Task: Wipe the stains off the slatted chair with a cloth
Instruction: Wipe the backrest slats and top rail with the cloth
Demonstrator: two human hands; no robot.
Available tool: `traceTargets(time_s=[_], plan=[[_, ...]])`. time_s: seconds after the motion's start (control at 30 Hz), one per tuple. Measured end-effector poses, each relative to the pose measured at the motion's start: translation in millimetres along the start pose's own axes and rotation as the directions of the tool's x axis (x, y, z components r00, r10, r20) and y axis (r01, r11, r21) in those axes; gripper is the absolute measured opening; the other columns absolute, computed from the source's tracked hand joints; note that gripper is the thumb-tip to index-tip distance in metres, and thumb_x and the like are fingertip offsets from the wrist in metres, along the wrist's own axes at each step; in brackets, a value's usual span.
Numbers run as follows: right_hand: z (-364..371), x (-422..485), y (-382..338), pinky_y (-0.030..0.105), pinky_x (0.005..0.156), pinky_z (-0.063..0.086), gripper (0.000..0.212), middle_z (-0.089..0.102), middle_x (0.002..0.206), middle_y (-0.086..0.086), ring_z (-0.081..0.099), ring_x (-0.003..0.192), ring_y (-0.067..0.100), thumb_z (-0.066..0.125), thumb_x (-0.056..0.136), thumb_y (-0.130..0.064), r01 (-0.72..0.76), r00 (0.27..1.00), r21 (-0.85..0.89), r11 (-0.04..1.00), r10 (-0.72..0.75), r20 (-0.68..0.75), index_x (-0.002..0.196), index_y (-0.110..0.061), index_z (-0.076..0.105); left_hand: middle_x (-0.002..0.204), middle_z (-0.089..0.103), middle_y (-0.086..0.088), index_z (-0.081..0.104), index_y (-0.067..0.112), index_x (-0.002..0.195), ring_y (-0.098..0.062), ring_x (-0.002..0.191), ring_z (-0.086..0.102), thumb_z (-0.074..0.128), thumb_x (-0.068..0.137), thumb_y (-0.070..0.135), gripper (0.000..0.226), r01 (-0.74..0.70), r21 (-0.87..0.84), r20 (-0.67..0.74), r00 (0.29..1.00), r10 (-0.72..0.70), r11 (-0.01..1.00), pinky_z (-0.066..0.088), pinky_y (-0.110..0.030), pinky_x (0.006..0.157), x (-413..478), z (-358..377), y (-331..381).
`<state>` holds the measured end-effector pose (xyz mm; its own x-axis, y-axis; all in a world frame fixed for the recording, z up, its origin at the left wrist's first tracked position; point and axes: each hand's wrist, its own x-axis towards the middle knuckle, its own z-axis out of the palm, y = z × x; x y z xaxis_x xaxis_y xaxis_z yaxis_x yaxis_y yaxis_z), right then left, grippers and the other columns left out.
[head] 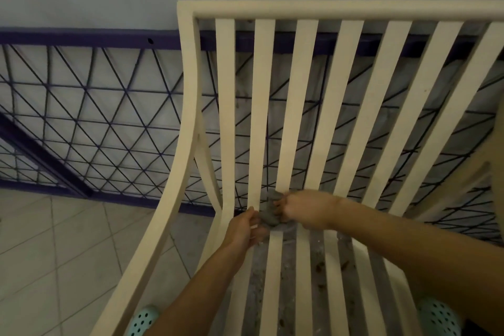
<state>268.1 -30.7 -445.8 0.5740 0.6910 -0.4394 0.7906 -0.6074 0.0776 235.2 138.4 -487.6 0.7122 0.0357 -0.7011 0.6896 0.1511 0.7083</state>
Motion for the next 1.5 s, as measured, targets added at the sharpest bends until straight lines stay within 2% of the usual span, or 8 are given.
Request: traceTargets(time_s=[0.23,0.37,0.57,0.7,0.97,1.1,1.3,1.5], plan=[[-95.5,-56.4,63.4,0.033,0.12,0.005,0.041,0.042,0.151,0.001,0.027,0.146,0.016,0.054,0.093,-0.002,-0.051,0.966,-0.285,0.957,-0.025,-0.258,0.13,-0.016,0.061,0.102,0.068,-0.002,0.063,0.014,0.102,-0.022,0.091,0.067,0.041,0.103,0.033,0.028,-0.079,0.0,0.04,0.996,0.079,0.997,0.051,-0.034,0.072,-28.4,5.8,24.4],[-161.6,-95.2,89.2,0.043,0.119,0.016,0.045,0.054,0.142,0.001,0.04,0.14,0.019,0.071,0.079,0.001,-0.145,0.9,-0.381,0.913,-0.039,-0.435,0.119,-0.018,0.068,0.108,0.068,-0.003,0.062,0.012,0.107,-0.024,0.099,0.067,0.038,0.104,0.035,0.033,-0.138,0.025,0.102,0.986,0.135,0.99,0.052,-0.034,0.074,-51.0,16.4,50.5],[-194.9,-132.0,60.3,0.038,0.112,0.039,0.041,0.059,0.135,0.0,0.051,0.13,0.017,0.063,0.083,0.006,-0.206,0.661,0.224,0.952,0.305,-0.686,0.118,-0.014,0.069,0.116,0.07,-0.006,0.062,0.012,0.121,-0.02,0.11,0.063,0.04,0.103,0.031,0.035,-0.248,0.037,0.159,0.958,0.239,0.968,0.051,-0.037,0.084,-94.3,14.5,74.7],[-142.4,-140.3,-27.5,0.009,0.086,0.047,0.039,0.068,0.112,-0.01,0.06,0.104,-0.005,0.058,0.087,0.002,0.028,0.686,0.763,0.646,0.543,-0.485,0.121,-0.016,0.068,0.117,0.069,-0.002,0.057,0.021,0.127,-0.021,0.112,0.063,0.053,0.096,0.036,0.035,-0.248,-0.127,0.321,0.906,0.277,0.96,0.055,-0.046,0.084,-135.2,14.2,66.7],[-24.9,-134.2,-113.4,0.029,0.072,0.055,0.015,0.067,0.09,0.002,0.065,0.087,0.017,0.071,0.085,-0.012,0.212,0.504,0.977,-0.01,0.858,-0.1,0.095,-0.011,0.06,0.112,0.072,-0.009,0.066,0.017,0.118,-0.03,0.103,0.069,0.063,0.087,0.04,0.039,-0.029,-0.161,0.403,0.91,0.093,0.986,0.057,-0.05,0.078,-171.1,16.7,-5.0],[1.3,-139.4,-130.0,0.019,0.063,0.049,0.018,0.059,0.073,0.003,0.059,0.072,0.013,0.074,0.082,-0.005,0.226,0.434,0.971,-0.084,0.901,-0.023,0.082,0.001,0.056,0.099,0.075,-0.007,0.065,0.013,0.116,-0.021,0.085,0.074,0.066,0.09,0.029,0.031,-0.051,0.047,0.379,0.925,0.03,0.998,0.058,-0.035,0.063,-173.3,25.6,-20.8],[31.1,-124.1,-136.9,0.015,0.079,0.053,0.055,0.056,0.123,-0.011,0.057,0.11,0.006,0.077,0.081,-0.012,0.232,0.571,0.955,-0.183,0.821,0.019,0.13,-0.024,0.056,0.091,0.07,-0.008,0.066,0.008,0.113,-0.019,0.071,0.066,0.054,0.098,0.035,0.034,-0.038,0.215,0.275,0.961,-0.023,0.976,0.049,-0.025,0.048,-143.9,34.8,-32.8],[28.7,-114.1,-111.0,0.018,0.077,0.053,0.028,0.067,0.099,-0.003,0.064,0.097,0.013,0.076,0.077,-0.001,0.137,0.473,0.989,-0.051,0.881,-0.02,0.091,-0.025,0.073,0.098,0.071,-0.01,0.066,0.009,0.113,-0.024,0.077,0.07,0.057,0.096,0.038,0.035,-0.122,0.367,0.25,0.968,0.029,0.922,0.052,-0.029,0.05,-109.0,36.1,-23.8]])
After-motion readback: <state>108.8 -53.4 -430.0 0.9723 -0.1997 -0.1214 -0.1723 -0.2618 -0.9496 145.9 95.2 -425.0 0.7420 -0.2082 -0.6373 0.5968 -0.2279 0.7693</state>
